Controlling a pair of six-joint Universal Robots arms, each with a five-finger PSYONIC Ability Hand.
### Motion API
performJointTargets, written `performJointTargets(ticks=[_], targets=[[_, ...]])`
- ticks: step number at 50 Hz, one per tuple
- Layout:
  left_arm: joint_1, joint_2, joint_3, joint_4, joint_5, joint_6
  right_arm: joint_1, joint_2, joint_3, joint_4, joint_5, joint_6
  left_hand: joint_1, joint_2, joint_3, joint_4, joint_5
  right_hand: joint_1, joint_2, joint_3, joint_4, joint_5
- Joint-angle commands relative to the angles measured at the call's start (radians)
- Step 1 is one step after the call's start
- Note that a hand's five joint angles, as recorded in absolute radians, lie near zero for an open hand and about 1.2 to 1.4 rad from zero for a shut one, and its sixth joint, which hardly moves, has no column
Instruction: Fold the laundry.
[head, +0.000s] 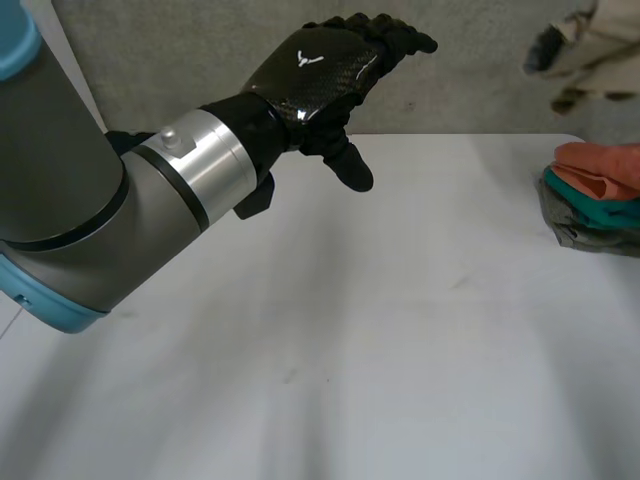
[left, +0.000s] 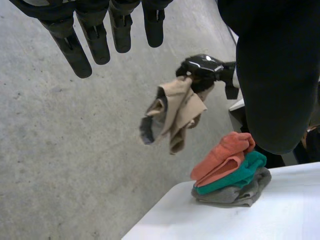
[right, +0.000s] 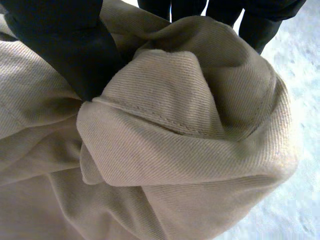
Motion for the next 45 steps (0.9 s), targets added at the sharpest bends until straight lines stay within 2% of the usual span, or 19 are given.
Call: performJointTargets(ticks=[1, 4, 8, 15, 24, 25, 26, 29, 30, 31, 35, 40, 44, 45], targets=[[-0.002, -0.013, -0.009, 0.0, 0.001, 0.002, -0.12, 0.191, -0.022, -0.06, -0.161, -0.003, 0.025, 0.008, 0.002, 0.011, -0.006, 0.344, 0.24, 0.445, 0.2, 0.29], [-0.002, -0.025, -0.011, 0.0, 0.001, 0.002, -0.166, 0.27, 0.002, -0.07, -0.231, -0.014, 0.025, 0.008, 0.002, 0.011, -0.006, 0.344, 0.24, 0.445, 0.2, 0.29], [-0.002, -0.035, -0.015, 0.0, 0.0, 0.003, -0.181, 0.297, 0.085, -0.08, -0.296, -0.042, 0.025, 0.008, 0.002, 0.011, -0.006, 0.344, 0.24, 0.445, 0.2, 0.29], [-0.002, -0.032, -0.035, 0.003, 0.001, 0.006, -0.235, 0.202, 0.228, -0.087, -0.325, -0.111, 0.025, 0.008, 0.002, 0.011, -0.006, 0.344, 0.24, 0.445, 0.2, 0.29], [-0.003, -0.027, -0.037, 0.009, 0.001, 0.006, -0.239, 0.107, 0.303, -0.074, -0.336, -0.109, 0.025, 0.008, 0.002, 0.011, -0.006, 0.344, 0.24, 0.445, 0.2, 0.29], [-0.003, -0.027, -0.038, 0.009, 0.001, 0.006, -0.239, 0.101, 0.308, -0.071, -0.334, -0.109, 0.025, 0.008, 0.002, 0.011, -0.006, 0.261, 0.157, 0.361, 0.117, 0.207], [-0.005, -0.027, -0.038, 0.009, 0.001, 0.006, -0.241, 0.086, 0.32, -0.058, -0.33, -0.109, 0.025, 0.008, 0.002, 0.011, -0.006, -0.062, -0.166, 0.038, -0.207, -0.117], [-0.006, -0.025, -0.037, 0.009, 0.001, 0.006, -0.247, 0.052, 0.347, -0.021, -0.324, -0.115, 0.025, 0.008, 0.002, 0.011, -0.006, -0.493, -0.597, -0.393, -0.637, -0.547], [-0.009, -0.024, -0.038, 0.009, 0.001, 0.006, -0.252, 0.022, 0.369, 0.008, -0.322, -0.123, 0.025, 0.008, 0.002, 0.011, -0.006, -0.703, -0.807, -0.603, -0.848, -0.758], [-0.009, -0.024, -0.037, 0.011, 0.001, 0.006, -0.256, 0.006, 0.381, 0.021, -0.321, -0.129, 0.025, 0.008, 0.002, 0.011, -0.006, -0.767, -0.871, -0.666, -0.911, -0.821], [-0.012, -0.019, -0.035, 0.013, 0.001, 0.005, -0.291, -0.084, 0.441, 0.097, -0.31, -0.167, 0.022, 0.005, -0.001, 0.009, -0.009, -0.873, -0.977, -0.773, -1.017, -0.927], [-0.014, -0.001, -0.037, 0.028, 0.0, 0.002, -0.331, -0.201, 0.466, 0.263, -0.278, -0.23, 0.022, 0.005, -0.001, 0.009, -0.009, -0.877, -0.981, -0.777, -1.022, -0.932], [-0.017, 0.014, -0.038, 0.029, 0.0, -0.001, -0.37, -0.258, 0.438, 0.422, -0.201, -0.336, 0.019, 0.002, -0.003, 0.006, -0.012, -0.877, -0.981, -0.777, -1.022, -0.932], [-0.021, 0.022, -0.038, 0.029, 0.001, -0.001, -0.38, -0.273, 0.414, 0.476, -0.155, -0.391, 0.019, 0.002, -0.003, 0.006, -0.012, -0.877, -0.981, -0.777, -1.022, -0.932]])
